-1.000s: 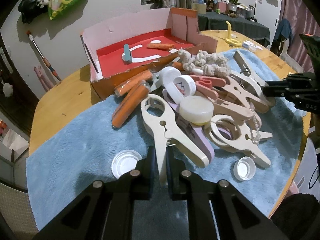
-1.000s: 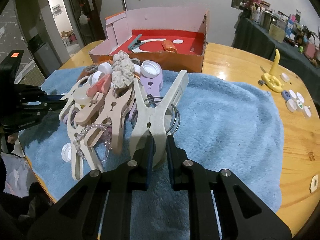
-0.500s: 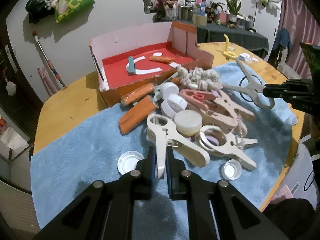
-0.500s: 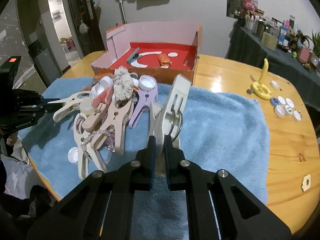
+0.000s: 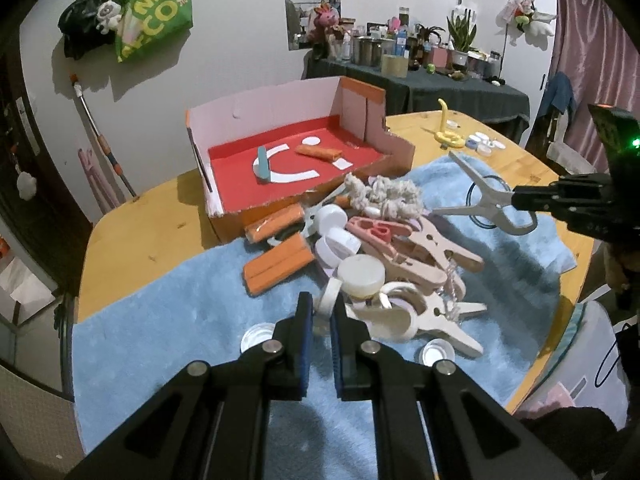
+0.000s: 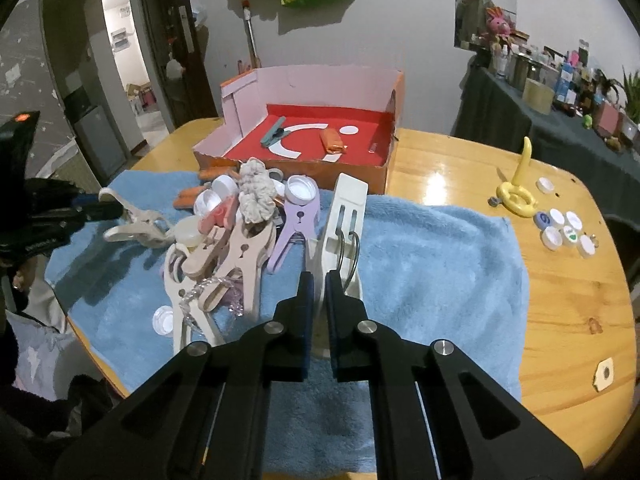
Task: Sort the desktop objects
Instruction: 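Grasp the cream clothespin with the right tool and lift it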
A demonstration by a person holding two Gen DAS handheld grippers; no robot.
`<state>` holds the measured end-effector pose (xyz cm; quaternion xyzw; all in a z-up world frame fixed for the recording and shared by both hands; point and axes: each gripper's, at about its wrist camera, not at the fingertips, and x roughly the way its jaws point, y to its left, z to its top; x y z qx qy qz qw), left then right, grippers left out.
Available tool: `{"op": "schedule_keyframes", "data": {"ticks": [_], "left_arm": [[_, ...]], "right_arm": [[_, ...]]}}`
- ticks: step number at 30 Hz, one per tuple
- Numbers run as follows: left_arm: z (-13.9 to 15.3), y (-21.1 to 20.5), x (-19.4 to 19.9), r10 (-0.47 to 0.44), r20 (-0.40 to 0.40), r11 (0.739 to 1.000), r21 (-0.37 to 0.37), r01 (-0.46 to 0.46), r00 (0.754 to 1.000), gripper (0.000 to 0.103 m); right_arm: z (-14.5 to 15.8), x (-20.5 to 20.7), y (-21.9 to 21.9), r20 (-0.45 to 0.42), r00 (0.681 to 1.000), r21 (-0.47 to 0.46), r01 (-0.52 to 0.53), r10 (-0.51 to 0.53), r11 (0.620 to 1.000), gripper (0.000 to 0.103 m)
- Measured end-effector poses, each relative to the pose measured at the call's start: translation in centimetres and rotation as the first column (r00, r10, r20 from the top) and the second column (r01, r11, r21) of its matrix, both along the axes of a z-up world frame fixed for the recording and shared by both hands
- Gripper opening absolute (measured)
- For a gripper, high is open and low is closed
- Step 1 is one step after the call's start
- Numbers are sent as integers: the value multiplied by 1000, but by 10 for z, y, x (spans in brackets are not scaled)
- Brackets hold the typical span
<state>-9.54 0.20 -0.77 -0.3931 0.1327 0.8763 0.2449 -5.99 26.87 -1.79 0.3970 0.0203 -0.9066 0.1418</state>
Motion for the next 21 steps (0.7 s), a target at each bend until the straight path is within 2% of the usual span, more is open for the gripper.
{"op": "schedule_keyframes", "data": {"ticks": [7,11,14,21], "left_arm": [[-7,3,14,-7,-14,1000,-9,7,1000,7],[-12,5,24,-20,-3,1000,-23,20,1000,8],[-17,-1,31,-17,37,1000,-8,17,999,6],[-32,-21,41,27,84,1000,2,-28,996,6]], "right_arm": [[-34,-5,6,84,996,-15,-2,4,1000,3],[-32,-2,12,70,998,-34,1,1,999,3],[-31,0,10,71,997,-37,-15,18,999,3],[-27,2,2,38,999,-16,-23,23,1000,5]]}}
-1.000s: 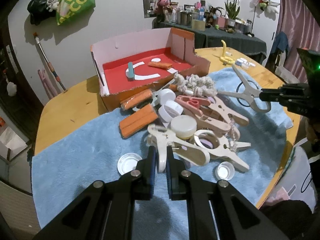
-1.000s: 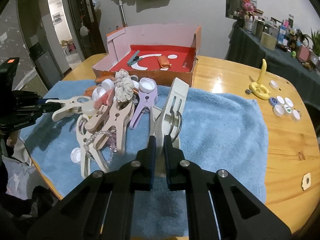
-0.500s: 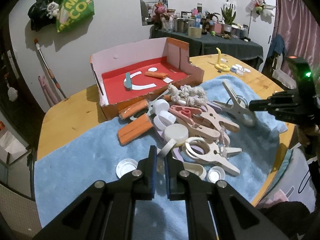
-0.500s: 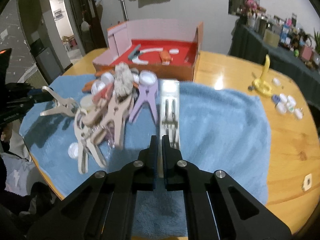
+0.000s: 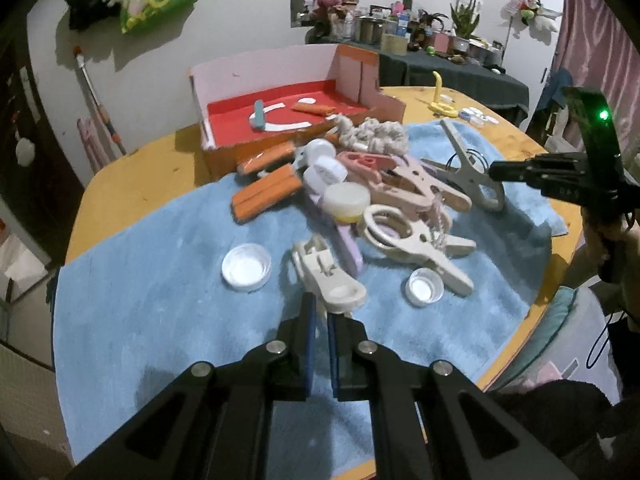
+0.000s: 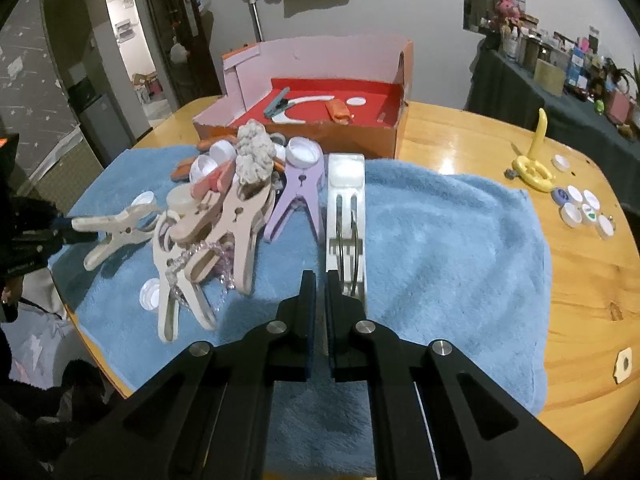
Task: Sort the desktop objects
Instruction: 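Grasp the cream clothespin with the right tool and lift it, then grasp a white clothespin with the left tool while the right tool holds the cream clothespin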
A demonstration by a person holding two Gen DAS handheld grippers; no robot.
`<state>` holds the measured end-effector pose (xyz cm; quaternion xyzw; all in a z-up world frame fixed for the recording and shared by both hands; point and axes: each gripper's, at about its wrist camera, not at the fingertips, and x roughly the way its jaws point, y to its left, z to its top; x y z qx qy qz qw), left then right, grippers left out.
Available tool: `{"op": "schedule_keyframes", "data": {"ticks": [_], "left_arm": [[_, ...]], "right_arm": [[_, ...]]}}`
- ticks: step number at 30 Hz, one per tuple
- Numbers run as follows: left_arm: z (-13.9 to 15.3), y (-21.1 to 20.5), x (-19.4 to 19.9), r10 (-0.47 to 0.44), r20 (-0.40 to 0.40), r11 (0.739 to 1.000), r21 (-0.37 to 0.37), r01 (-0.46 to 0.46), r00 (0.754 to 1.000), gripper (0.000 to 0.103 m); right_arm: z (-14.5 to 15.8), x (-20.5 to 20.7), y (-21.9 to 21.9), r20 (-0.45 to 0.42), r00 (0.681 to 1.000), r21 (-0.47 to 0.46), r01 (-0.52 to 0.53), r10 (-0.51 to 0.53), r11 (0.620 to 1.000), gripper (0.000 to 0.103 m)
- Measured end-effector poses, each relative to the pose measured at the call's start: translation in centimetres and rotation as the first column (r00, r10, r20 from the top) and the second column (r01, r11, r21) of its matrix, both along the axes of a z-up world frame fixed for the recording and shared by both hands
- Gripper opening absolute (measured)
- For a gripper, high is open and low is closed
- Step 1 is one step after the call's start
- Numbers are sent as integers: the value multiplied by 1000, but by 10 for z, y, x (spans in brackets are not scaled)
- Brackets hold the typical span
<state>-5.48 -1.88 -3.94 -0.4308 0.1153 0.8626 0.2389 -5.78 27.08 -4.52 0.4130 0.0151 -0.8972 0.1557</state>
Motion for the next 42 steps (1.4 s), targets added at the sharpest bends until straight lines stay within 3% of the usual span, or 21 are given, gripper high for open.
{"op": "schedule_keyframes", "data": {"ticks": [2,4,6,8,13,19,20,21,24,26,29,31,36,42], "left_arm": [[-1,-2,2,5,-1,1000,-1,-5,1000,6],[-4,-3,3,8,1,1000,-4,-8,1000,6],[-8,-4,4,9,9,1000,-6,-9,1000,6],[-14,-6,5,13,24,1000,-5,-13,1000,6],[-21,-10,6,19,37,1000,2,-19,999,6],[-25,-12,5,25,41,1000,4,-26,999,6],[-26,-12,5,26,42,1000,4,-26,999,6],[-27,-12,5,27,44,1000,3,-27,999,7],[-29,-13,6,25,48,1000,-3,-25,999,18],[-29,-12,8,22,37,1000,-14,-22,999,35],[-26,-12,11,21,16,999,-30,-21,1000,51],[-24,-12,13,21,6,999,-36,-21,1000,57],[-14,-4,17,-18,13,1000,-19,19,1000,62],[-6,17,0,-9,-24,999,-51,7,1000,63]], "right_arm": [[1,-3,-1,-5,1000,17,20,-20,1000,8],[1,-7,-1,-7,999,39,42,-41,998,21],[0,-10,-1,-15,996,71,86,-85,994,63],[3,-9,-2,-53,995,72,91,-87,993,72],[-4,-23,-5,-23,996,111,85,-83,990,71],[-23,-40,-15,61,996,145,50,-59,988,35],[-27,-43,-15,77,995,143,46,-57,989,25],[-30,-44,-15,88,995,138,44,-56,989,23],[-31,-44,-16,89,995,131,38,-50,991,22],[-31,-45,-16,91,995,130,39,-51,991,22],[-31,-45,-16,93,994,125,40,-52,991,22],[-31,-45,-16,90,995,127,39,-50,991,22],[-31,-44,-16,86,995,126,34,-45,991,22],[-32,-43,-16,80,996,124,34,-44,992,22]]}}
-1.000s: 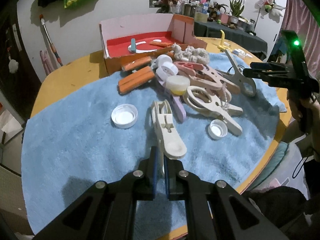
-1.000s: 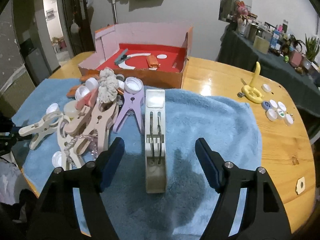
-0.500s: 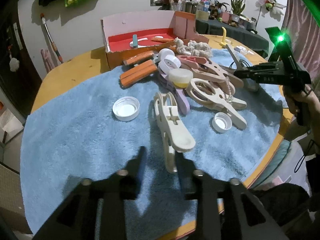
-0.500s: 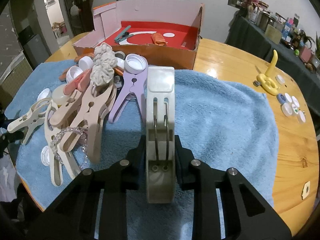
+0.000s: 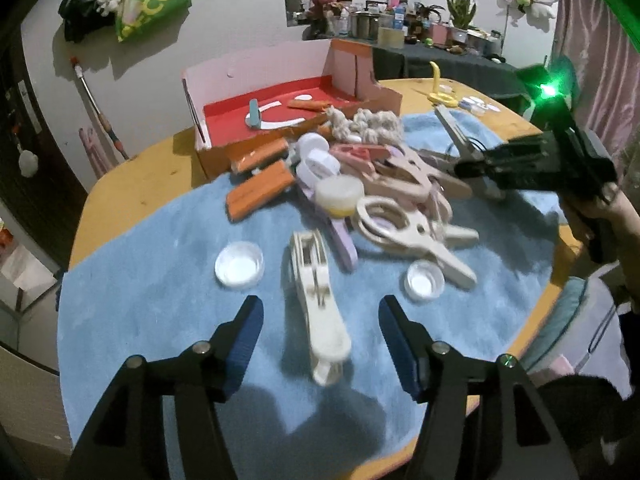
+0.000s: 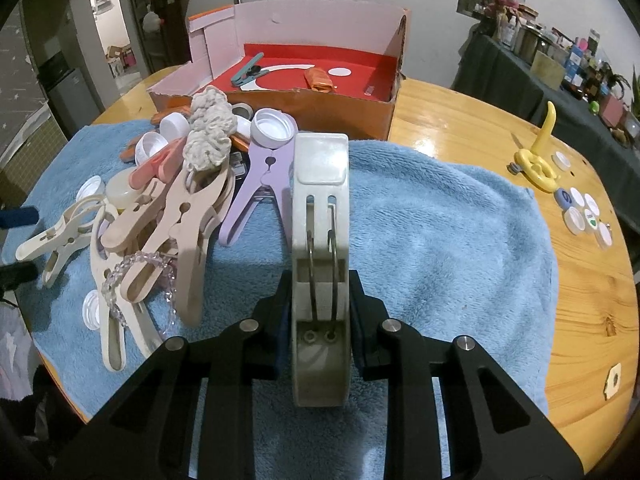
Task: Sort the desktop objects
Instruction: 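Grasp a white clothespin with the left tool while the right tool holds the cream clothespin, then carry both clothespins over the red-lined box with both tools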
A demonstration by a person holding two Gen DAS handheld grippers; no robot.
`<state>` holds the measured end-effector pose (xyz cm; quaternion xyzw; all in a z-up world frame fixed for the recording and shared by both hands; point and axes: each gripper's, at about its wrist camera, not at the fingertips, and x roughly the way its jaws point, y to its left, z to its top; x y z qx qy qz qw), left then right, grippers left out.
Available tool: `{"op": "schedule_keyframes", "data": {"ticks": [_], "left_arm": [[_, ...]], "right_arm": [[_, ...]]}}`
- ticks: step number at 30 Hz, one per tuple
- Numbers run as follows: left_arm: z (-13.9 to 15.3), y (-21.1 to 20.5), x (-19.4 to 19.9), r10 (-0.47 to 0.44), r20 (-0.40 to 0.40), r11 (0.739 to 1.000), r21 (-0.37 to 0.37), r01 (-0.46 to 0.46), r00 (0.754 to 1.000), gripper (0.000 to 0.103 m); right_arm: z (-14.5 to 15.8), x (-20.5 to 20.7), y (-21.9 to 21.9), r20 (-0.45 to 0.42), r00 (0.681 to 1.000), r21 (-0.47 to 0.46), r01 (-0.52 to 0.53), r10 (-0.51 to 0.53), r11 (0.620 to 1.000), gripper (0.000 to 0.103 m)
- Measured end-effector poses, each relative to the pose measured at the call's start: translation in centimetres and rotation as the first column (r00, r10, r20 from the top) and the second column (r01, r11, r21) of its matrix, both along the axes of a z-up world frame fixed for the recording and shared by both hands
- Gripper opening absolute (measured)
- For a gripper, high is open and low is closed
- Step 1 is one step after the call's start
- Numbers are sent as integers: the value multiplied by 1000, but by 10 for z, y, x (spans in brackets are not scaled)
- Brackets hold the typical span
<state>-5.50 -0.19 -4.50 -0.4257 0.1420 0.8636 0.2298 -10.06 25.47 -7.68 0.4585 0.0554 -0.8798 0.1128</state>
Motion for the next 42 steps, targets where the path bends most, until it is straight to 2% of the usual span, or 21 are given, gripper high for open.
{"op": "schedule_keyframes", "data": {"ticks": [4,16,21,23,42], "left_arm": [[-1,10,-14,10,15,1000,-7,-10,1000,62],[-26,18,-40,38,112,998,-44,-34,993,32],[-31,19,-42,48,121,997,-64,-41,992,27],[-31,19,-42,53,117,997,-70,-45,992,21],[-19,13,-45,65,137,998,-31,-61,988,21]], "right_arm": [[0,2,1,-1,1000,-11,1,-1,1000,22],[0,3,7,-8,1000,-43,-5,4,999,22],[0,3,8,-9,1000,-48,-8,8,999,22],[0,3,8,-8,1000,-51,-10,10,999,22],[6,7,6,2,1000,-38,-6,6,999,22]]}}
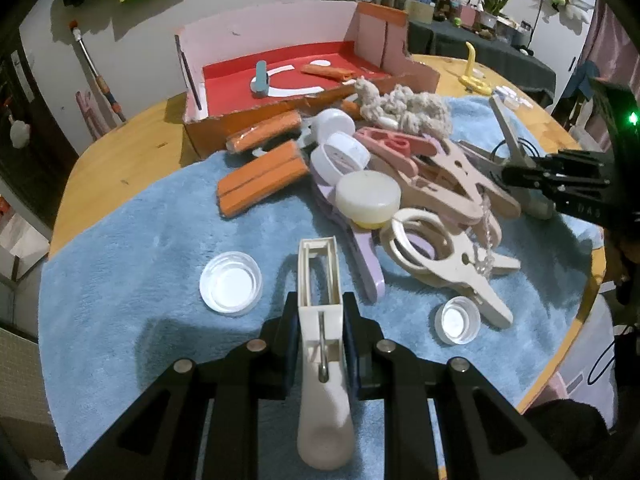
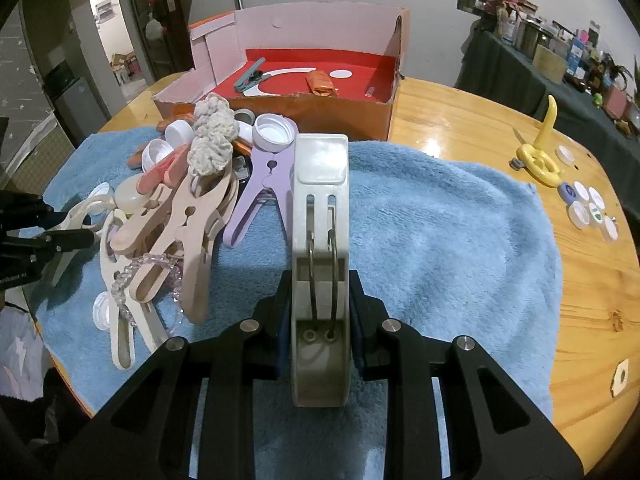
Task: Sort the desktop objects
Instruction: 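Carry both clothespins over the red-lined box with both tools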
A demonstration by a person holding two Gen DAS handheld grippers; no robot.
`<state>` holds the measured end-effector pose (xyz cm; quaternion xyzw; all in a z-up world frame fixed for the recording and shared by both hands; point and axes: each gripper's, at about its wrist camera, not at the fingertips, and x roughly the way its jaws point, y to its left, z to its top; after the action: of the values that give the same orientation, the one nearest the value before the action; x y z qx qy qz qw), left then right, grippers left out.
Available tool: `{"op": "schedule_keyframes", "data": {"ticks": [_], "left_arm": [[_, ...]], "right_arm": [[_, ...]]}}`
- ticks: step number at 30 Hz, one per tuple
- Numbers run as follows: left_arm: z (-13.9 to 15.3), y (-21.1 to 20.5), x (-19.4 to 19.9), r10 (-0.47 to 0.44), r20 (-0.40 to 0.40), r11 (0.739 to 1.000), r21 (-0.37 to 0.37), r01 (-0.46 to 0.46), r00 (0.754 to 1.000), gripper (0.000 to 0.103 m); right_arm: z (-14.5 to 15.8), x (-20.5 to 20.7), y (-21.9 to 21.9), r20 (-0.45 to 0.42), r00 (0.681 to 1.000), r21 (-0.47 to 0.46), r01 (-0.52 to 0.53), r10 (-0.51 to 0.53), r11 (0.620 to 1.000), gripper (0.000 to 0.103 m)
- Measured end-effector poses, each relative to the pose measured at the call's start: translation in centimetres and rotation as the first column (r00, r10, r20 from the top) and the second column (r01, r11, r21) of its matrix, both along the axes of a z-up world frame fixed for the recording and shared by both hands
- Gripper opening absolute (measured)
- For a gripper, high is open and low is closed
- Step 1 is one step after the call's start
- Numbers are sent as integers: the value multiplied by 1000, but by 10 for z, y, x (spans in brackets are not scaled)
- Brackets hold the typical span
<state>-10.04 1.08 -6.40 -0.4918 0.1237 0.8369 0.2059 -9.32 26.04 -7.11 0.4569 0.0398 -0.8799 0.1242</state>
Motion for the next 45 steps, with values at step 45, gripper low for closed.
{"op": "schedule_keyframes", "data": {"ticks": [45], "left_arm": [[104,45,-149,17,-203,999,52,-7,979,21]], "right_arm": [[106,-133,-50,-134,990,2,-51,51,999,22]]}}
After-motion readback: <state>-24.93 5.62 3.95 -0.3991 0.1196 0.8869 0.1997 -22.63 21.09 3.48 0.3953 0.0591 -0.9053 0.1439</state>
